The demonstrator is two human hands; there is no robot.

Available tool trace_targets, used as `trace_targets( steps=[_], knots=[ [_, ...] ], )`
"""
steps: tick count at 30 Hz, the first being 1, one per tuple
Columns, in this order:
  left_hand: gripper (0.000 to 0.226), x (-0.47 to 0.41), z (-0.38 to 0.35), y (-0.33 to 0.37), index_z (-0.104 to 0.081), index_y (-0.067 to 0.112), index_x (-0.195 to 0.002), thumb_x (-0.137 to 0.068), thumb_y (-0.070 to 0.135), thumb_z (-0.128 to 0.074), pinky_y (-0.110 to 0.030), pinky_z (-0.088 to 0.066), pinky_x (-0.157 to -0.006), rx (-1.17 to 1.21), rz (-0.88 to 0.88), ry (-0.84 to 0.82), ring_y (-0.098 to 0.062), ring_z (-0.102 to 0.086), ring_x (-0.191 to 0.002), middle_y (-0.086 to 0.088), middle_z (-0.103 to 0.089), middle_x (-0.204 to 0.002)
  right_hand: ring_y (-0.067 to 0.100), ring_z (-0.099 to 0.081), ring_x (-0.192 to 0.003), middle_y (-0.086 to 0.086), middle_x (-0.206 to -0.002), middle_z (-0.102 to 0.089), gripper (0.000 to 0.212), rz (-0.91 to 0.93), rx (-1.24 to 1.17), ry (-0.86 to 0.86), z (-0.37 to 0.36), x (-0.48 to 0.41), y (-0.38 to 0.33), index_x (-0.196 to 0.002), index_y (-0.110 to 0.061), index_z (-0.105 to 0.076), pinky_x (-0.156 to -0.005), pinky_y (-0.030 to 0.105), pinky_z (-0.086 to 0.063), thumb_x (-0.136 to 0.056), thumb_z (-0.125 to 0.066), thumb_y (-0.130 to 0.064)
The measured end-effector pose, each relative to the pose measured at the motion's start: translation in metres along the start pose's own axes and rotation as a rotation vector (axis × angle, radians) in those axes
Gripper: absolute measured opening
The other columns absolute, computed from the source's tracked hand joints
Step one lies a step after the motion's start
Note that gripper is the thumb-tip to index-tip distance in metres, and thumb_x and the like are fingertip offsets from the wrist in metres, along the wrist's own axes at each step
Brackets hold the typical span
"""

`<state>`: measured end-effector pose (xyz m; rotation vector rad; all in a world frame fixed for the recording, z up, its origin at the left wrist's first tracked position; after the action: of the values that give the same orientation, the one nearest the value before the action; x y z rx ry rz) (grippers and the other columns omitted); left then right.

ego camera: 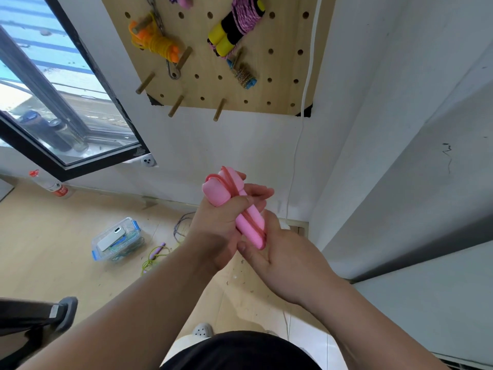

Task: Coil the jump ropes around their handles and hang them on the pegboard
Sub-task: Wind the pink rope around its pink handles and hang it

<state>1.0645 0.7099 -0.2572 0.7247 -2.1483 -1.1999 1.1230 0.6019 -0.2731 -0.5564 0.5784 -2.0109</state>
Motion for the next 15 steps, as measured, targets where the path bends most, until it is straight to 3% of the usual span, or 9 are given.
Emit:
trace_targets(
  steps=[3, 5, 9, 13, 15],
  knots=[
    [0.03, 0.002, -0.006, 0.0, -0.047, 0.011, -0.119, -0.098, -0.01, -0.044, -0.048, -0.052, -0.102, 0.068, 0.006, -0.02, -0.039, -0.065, -0.118, -0.019, -0.074, -0.107, 0.016, -0.059, -0.076, -0.011, -0.085, -0.058, 0.037, 0.018, -0.043, 0.06, 0.01, 0.0, 0.0, -0.115, -0.03, -0.038, -0.066, 0.038, -0.052, -0.089, -0.051, -0.053],
    [0.031, 0.005, -0.009, -0.003, -0.046, 0.013, -0.118, -0.096, -0.009, -0.05, -0.043, -0.057, -0.094, 0.109, 0.022, -0.032, -0.037, -0.065, -0.119, -0.022, -0.072, -0.112, 0.017, -0.057, -0.074, -0.011, -0.084, -0.054, 0.034, 0.029, -0.036, 0.091, 0.014, -0.001, 0.001, -0.109, -0.028, -0.039, -0.063, 0.037, -0.049, -0.084, -0.057, -0.043],
    [0.035, 0.01, -0.007, -0.015, -0.047, 0.013, -0.122, -0.092, -0.003, -0.057, -0.034, -0.059, -0.087, 0.137, 0.046, 0.001, -0.028, -0.067, -0.119, -0.018, -0.072, -0.117, 0.02, -0.054, -0.074, -0.008, -0.083, -0.053, 0.028, 0.01, 0.003, 0.104, 0.005, -0.01, 0.002, -0.098, -0.027, -0.035, -0.059, 0.035, -0.042, -0.084, -0.057, -0.036],
    [0.034, 0.005, 0.014, -0.019, -0.053, 0.012, -0.123, -0.093, 0.002, -0.065, -0.044, -0.055, -0.095, 0.099, 0.089, 0.089, -0.026, -0.069, -0.116, -0.014, -0.073, -0.118, 0.02, -0.047, -0.07, -0.009, -0.075, -0.047, 0.022, -0.014, 0.046, 0.1, -0.008, -0.024, 0.001, -0.092, -0.028, -0.036, -0.056, 0.033, -0.032, -0.086, -0.056, -0.035],
    [0.039, 0.001, 0.038, -0.013, -0.057, 0.013, -0.119, -0.086, 0.0, -0.073, -0.04, -0.059, -0.089, -0.032, 0.046, 0.191, -0.023, -0.072, -0.107, -0.014, -0.074, -0.114, 0.022, -0.049, -0.071, -0.009, -0.073, -0.046, 0.018, -0.021, 0.115, 0.08, -0.012, -0.032, -0.001, -0.092, -0.026, -0.039, -0.057, 0.033, -0.032, -0.088, -0.055, -0.034]
  ],
)
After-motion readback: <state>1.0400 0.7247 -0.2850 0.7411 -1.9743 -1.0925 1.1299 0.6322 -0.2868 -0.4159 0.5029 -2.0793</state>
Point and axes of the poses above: each hand's wrist, its own x-axis away from the middle knuckle, its own z-axis out of the back of the hand, y = z × x, the point moved 7 cm from there along -x, towards the middle knuckle
